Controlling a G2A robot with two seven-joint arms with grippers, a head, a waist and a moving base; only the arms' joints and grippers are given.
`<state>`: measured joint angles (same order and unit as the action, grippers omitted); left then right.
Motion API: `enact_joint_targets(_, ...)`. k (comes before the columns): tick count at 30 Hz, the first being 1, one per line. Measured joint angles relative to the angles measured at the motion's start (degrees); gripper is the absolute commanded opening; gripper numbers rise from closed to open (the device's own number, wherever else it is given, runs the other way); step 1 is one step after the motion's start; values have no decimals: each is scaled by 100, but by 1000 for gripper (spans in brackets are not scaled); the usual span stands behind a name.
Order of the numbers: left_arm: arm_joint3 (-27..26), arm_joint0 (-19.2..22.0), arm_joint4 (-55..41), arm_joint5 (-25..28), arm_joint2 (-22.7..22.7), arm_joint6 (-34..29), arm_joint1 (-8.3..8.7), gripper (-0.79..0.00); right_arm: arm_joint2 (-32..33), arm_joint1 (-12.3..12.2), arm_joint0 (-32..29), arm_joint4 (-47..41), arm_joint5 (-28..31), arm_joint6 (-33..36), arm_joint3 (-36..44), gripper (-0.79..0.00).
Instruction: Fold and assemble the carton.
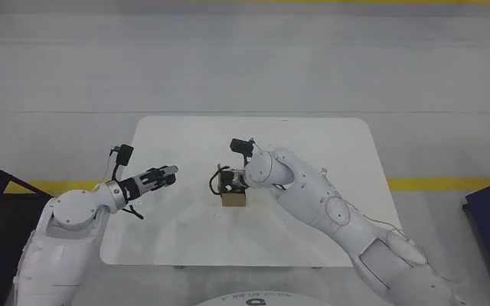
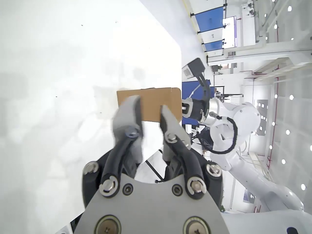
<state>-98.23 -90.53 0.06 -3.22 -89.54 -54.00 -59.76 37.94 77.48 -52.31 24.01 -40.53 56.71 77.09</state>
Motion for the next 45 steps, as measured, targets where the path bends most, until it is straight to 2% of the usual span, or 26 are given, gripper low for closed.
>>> enact_joint_targets(5, -1, 2, 84, -45, 4, -3, 0, 0, -567, 291, 525, -5, -352, 288, -590, -785)
enact_joint_targets(14, -1, 2, 81, -43, 3, -3, 0, 0, -1149, 755, 1000, -286, -476, 227, -1483, -785)
enact_joint_targets(28, -1, 2, 81, -43, 3, -3, 0, 0, -1882, 1428, 1418, -1286, -1201, -497, -2791, -785)
enact_joint_targets(40, -1, 2, 81, -43, 3, -3, 0, 0, -2452, 1840, 1777, -2012, -1333, -629, -3667, -785)
enact_joint_targets(45, -1, 2, 81, -43, 4, -3, 0, 0, -2512, 1927, 1890, -2102, -1330, -639, -3762, -785)
